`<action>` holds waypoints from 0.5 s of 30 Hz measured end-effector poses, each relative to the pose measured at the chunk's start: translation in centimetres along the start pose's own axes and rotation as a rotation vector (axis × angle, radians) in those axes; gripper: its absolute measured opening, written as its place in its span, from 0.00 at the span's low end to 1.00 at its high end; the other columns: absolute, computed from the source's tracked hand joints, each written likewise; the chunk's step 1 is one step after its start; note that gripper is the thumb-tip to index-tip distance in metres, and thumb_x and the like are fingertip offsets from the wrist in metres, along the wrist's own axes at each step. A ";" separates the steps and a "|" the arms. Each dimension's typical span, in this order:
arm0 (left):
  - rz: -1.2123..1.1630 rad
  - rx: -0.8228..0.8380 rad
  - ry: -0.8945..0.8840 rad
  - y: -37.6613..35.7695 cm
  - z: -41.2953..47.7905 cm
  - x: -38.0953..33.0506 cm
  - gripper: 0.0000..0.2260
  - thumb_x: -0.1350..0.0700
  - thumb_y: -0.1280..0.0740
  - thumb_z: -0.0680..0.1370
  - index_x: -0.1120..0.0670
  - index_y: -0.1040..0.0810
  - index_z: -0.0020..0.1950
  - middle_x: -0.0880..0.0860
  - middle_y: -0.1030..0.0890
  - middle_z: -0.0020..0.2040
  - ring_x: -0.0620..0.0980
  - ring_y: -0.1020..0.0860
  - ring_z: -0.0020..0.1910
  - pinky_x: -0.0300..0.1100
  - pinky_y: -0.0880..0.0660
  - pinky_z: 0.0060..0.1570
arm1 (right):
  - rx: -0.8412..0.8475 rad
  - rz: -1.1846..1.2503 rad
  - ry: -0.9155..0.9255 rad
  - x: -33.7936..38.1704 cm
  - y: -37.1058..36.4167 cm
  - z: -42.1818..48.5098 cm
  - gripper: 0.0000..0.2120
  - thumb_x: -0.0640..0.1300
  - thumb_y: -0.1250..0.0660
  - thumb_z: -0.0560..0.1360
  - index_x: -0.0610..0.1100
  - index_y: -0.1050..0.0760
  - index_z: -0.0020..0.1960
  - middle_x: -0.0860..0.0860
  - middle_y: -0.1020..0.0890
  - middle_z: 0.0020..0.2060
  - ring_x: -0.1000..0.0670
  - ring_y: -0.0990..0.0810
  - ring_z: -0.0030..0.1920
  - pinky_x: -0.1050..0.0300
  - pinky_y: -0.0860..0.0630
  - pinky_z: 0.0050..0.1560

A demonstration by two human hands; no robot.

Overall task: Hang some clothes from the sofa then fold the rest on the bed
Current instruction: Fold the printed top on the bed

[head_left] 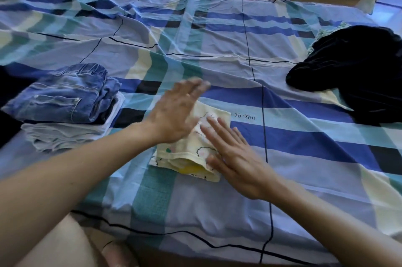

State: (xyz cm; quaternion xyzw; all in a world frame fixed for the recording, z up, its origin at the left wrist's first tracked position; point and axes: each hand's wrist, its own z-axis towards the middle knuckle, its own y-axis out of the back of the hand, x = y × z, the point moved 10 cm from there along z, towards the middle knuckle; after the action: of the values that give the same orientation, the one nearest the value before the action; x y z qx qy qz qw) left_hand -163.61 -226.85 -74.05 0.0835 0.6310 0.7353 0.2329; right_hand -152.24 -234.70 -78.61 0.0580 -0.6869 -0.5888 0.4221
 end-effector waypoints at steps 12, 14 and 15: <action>-0.431 0.290 0.592 -3.3 -5.1 3.9 0.31 0.47 0.31 0.78 0.51 0.44 0.74 0.56 0.23 0.63 0.54 0.20 0.55 0.44 0.24 0.49 | -0.182 0.523 -0.495 -4.6 1.9 -0.7 0.15 0.47 0.27 0.76 0.57 0.22 0.61 0.50 0.25 0.65 0.54 0.20 0.59 0.55 0.21 0.59; -0.705 0.240 0.660 -3.0 -5.5 3.9 0.25 0.55 0.30 0.79 0.49 0.42 0.68 0.55 0.21 0.55 0.51 0.19 0.45 0.41 0.22 0.38 | -0.182 0.766 -0.575 -4.7 1.7 -0.1 0.16 0.39 0.27 0.75 0.55 0.21 0.58 0.47 0.20 0.57 0.51 0.15 0.49 0.60 0.19 0.45; -0.793 0.227 0.665 -2.7 -5.7 3.8 0.25 0.57 0.30 0.78 0.48 0.42 0.67 0.55 0.21 0.53 0.51 0.19 0.44 0.42 0.21 0.37 | -0.167 0.843 -0.602 -4.6 1.5 0.3 0.17 0.36 0.27 0.75 0.53 0.20 0.58 0.45 0.18 0.55 0.49 0.15 0.48 0.60 0.20 0.42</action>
State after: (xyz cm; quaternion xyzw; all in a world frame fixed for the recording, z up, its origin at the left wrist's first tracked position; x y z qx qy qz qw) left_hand -168.71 -229.92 -78.38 -0.3747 0.7295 0.5045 0.2700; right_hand -148.87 -231.42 -79.66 -0.4291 -0.6922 -0.4113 0.4093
